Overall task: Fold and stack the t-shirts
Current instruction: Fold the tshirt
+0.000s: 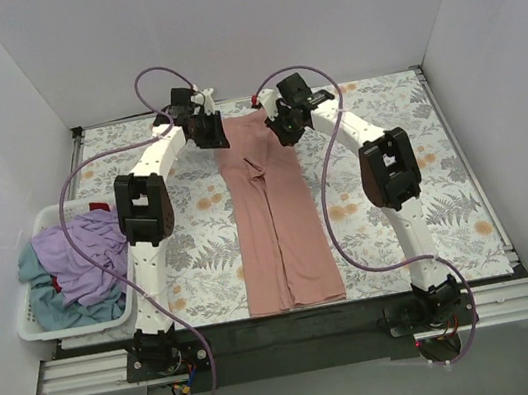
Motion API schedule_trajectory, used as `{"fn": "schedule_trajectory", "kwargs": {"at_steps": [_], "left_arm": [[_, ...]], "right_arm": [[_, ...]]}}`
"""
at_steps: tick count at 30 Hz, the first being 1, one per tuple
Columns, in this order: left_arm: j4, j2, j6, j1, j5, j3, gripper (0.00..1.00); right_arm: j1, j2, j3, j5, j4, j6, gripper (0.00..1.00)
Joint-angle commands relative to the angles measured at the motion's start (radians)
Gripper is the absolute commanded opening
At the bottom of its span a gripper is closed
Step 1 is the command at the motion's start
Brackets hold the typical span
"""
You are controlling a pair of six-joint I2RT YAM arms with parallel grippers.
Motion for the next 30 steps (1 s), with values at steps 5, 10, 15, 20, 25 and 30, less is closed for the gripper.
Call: {"fn": "schedule_trajectory", "kwargs": {"at_steps": [5,10,15,20,25,30], "left_arm": [[-0.096,0.089,0.004,-0.021,-0.116,0.03,0.13],[-0.133,0.182,0.01,-0.034,-0.157,0.111,0.1],[-0.038,0.233,0.024,-0.034,-0.17,0.15,0.09],[0.042,0.299,0.047,-0.034,-0.176,0.239,0.09],[0.158,0.298,0.068,-0.034,-0.18,0.221,0.11],[0.181,0.307,0.065,-0.034,-0.165,0.25,0.13]], "right_arm": [[0.018,0.126,0.055,0.14,0.014,0.033,0.01],[0.01,0.157,0.046,0.195,0.024,0.084,0.01],[-0.01,0.203,0.089,0.316,0.049,0.119,0.01],[-0.03,0.239,0.129,0.388,0.075,0.124,0.01],[-0.045,0.259,0.173,0.428,0.121,0.107,0.01],[-0.053,0.26,0.192,0.419,0.179,0.06,0.01]]}}
